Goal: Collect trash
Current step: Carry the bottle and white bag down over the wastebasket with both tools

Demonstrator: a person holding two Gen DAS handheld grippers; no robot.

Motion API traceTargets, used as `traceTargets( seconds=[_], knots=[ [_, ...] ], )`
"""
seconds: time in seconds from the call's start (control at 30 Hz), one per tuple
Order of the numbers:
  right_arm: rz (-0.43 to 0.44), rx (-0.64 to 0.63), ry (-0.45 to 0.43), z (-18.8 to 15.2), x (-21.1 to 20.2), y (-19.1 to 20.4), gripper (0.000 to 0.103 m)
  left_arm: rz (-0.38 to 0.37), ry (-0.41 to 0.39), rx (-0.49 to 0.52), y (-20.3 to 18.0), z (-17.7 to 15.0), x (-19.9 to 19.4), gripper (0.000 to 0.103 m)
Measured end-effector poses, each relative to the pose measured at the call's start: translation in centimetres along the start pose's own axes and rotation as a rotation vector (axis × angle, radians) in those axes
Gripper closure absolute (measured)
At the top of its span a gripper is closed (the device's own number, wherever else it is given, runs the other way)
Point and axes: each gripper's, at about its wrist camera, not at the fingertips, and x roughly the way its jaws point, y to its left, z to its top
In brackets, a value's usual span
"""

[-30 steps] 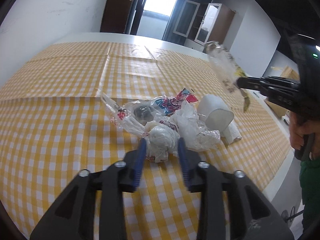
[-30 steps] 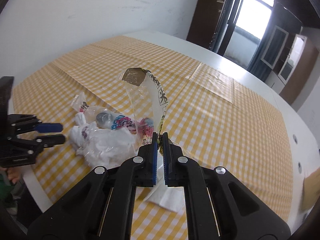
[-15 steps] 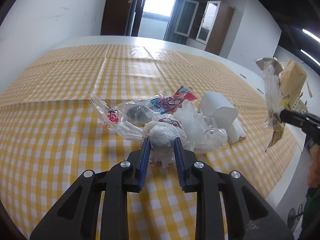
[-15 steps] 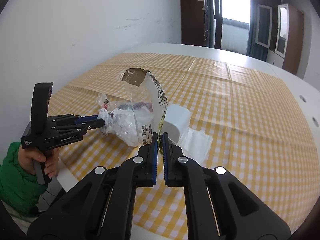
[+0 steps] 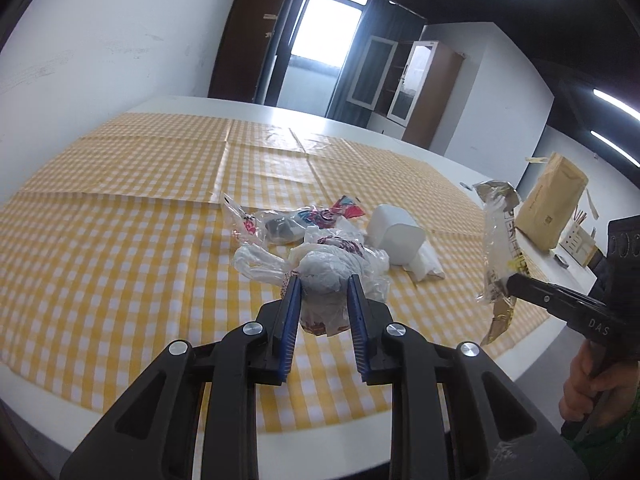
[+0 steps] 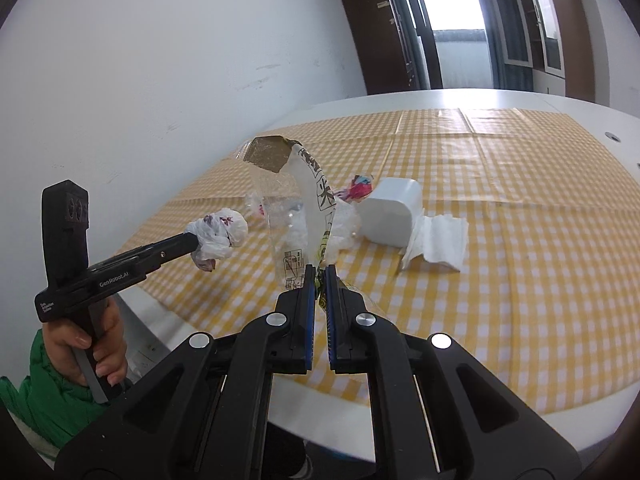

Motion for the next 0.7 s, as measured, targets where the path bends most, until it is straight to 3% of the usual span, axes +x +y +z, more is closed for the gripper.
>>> traceTargets(
  seconds=[0.7],
  knots=[
    [0.059, 0.035, -0.064, -6.9, -7.5, 3.5, 0.099, -0.116, -0.036, 0.084, -5.6, -6.7, -8.7, 0.081]
  ],
)
